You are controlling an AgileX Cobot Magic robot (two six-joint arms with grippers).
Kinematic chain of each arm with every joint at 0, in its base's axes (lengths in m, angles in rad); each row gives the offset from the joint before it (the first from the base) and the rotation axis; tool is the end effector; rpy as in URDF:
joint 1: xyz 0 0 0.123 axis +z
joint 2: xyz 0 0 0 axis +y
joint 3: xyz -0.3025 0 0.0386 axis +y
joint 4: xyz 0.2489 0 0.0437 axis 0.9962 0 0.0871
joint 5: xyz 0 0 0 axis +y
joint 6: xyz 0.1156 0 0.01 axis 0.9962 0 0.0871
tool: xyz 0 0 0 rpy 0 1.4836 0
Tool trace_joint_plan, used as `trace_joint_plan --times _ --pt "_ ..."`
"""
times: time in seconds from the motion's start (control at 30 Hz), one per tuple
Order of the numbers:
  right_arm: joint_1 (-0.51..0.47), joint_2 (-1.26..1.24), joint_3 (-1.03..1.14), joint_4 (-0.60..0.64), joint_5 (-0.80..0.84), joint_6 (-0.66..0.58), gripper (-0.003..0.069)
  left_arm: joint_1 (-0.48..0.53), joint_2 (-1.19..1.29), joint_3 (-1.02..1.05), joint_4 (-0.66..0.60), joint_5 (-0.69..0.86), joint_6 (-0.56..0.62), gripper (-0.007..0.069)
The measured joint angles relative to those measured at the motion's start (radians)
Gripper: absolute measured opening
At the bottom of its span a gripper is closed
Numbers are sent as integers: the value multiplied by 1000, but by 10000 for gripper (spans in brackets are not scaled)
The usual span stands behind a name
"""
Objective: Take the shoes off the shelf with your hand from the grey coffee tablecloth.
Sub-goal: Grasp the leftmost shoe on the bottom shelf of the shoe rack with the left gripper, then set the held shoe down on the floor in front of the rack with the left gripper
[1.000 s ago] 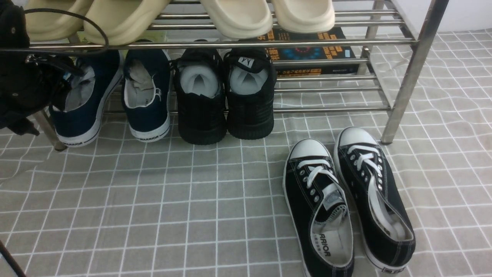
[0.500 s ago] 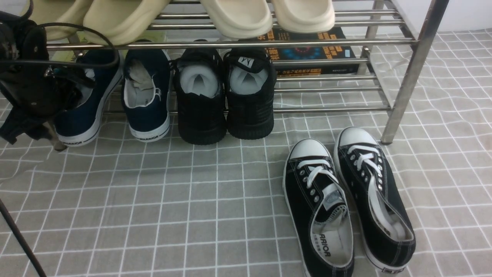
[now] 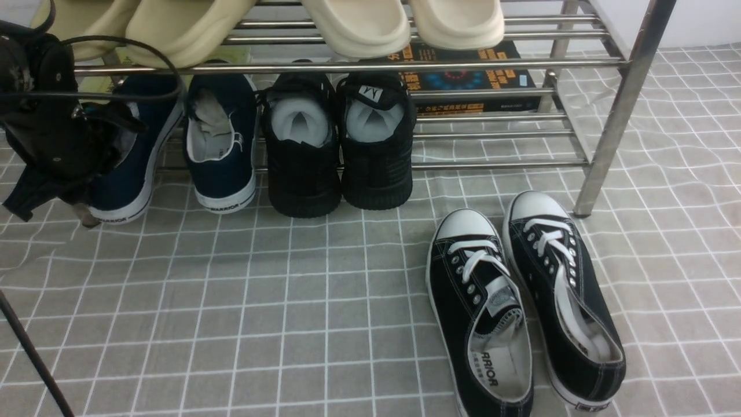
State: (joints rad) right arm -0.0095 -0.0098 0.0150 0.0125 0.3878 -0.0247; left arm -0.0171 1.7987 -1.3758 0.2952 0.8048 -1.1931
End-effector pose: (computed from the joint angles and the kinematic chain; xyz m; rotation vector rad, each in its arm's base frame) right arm 0.0569 0.0000 0.1660 -0.0067 1.8766 -0.0111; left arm 0.4007 0.0175 0.2446 -1.2884 2.3114 -0.0466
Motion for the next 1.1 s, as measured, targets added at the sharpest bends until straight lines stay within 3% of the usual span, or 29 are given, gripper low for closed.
trace_joint_plan --times 0.1,0.43,0.67,0.93,1.1 --pt "0 0 0 0 0 0 239 2 -2 0 -66 67 57 59" --pt "0 0 0 0 0 0 239 2 -143 16 -116 343 140 57" --pt "0 0 0 0 0 0 239 1 -270 154 -104 368 155 57" --pt "0 0 0 0 0 0 239 1 -393 452 -26 255 -33 57" --pt "0 0 0 0 0 0 239 1 -395 530 -22 167 -115 57"
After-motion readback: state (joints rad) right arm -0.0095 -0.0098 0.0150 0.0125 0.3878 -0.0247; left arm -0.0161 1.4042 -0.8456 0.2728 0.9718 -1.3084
